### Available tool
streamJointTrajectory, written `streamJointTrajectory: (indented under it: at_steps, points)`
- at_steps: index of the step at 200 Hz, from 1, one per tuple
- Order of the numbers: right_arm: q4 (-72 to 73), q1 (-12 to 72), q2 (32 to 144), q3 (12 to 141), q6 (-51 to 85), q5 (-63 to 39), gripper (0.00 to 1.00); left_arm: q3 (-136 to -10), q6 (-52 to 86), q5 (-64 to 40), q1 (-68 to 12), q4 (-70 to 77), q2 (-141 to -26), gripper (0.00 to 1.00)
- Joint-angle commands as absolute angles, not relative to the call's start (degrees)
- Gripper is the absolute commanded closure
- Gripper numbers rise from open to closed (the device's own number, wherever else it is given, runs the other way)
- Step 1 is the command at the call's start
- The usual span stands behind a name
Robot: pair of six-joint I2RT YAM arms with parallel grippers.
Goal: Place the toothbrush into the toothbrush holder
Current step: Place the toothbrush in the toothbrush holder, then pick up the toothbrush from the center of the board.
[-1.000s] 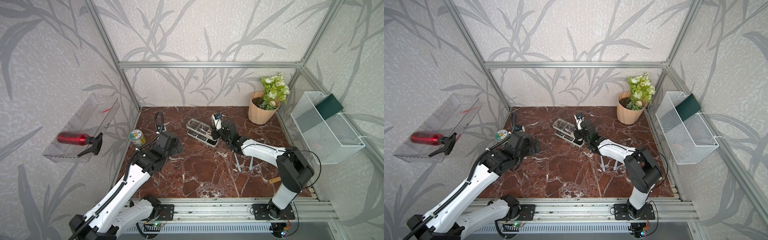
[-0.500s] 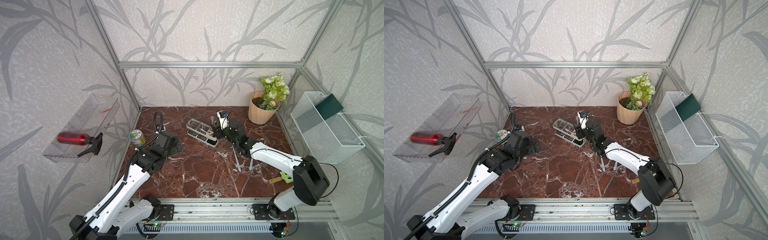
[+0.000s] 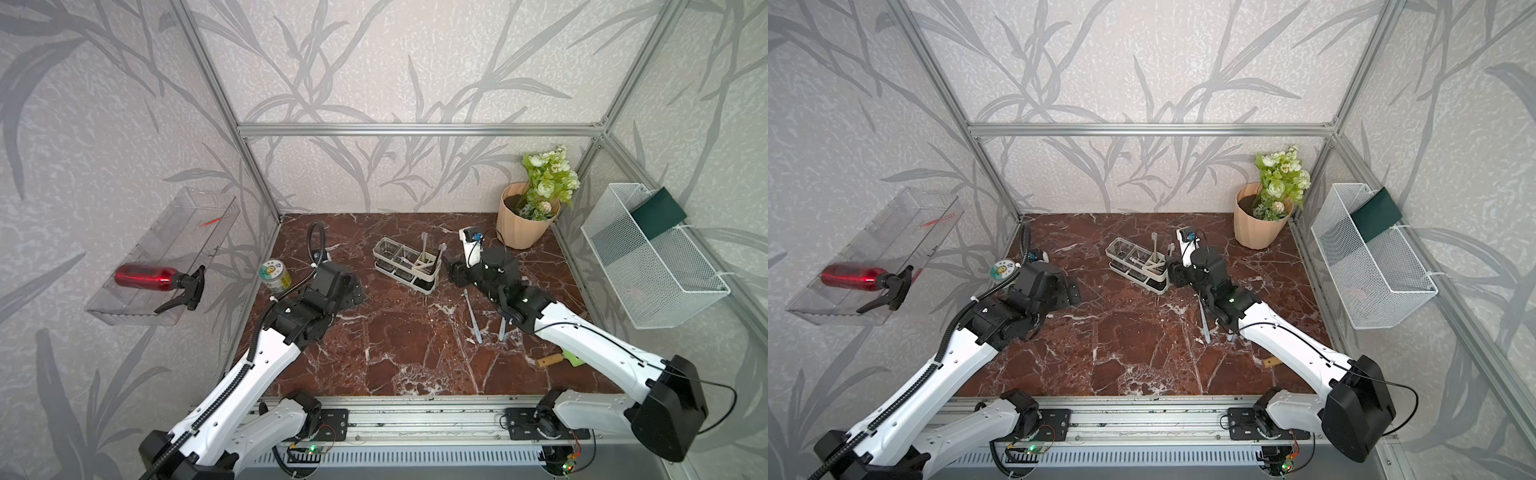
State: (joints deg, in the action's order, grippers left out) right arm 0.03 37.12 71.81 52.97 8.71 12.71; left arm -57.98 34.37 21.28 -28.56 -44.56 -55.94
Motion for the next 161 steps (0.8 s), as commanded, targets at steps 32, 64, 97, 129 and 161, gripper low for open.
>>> streamJointTrajectory:
  at_steps: [32,64,97,129,161]
  points:
    - [-13.88,34.63,77.24,48.72,14.83,15.38,0.29,-57.51,35.08,21.02,-28.01,-44.56,-55.27,0.01]
    - [-16.04,32.77,83.28,50.75,16.90,15.36,0.29,-57.48,35.07,21.18,-27.96,-44.65,-55.22,0.01]
    - [-16.70,30.00,88.90,53.31,17.62,13.32,0.31,-57.48,35.07,21.03,-28.02,-44.65,-55.28,0.01]
    - [-17.27,27.60,93.41,55.65,17.82,9.68,0.37,-57.49,35.07,20.81,-27.88,-44.56,-55.55,0.01]
    - [-19.95,26.75,97.47,58.96,17.67,9.41,0.39,-57.57,35.07,20.77,-27.85,-44.56,-55.72,0.01]
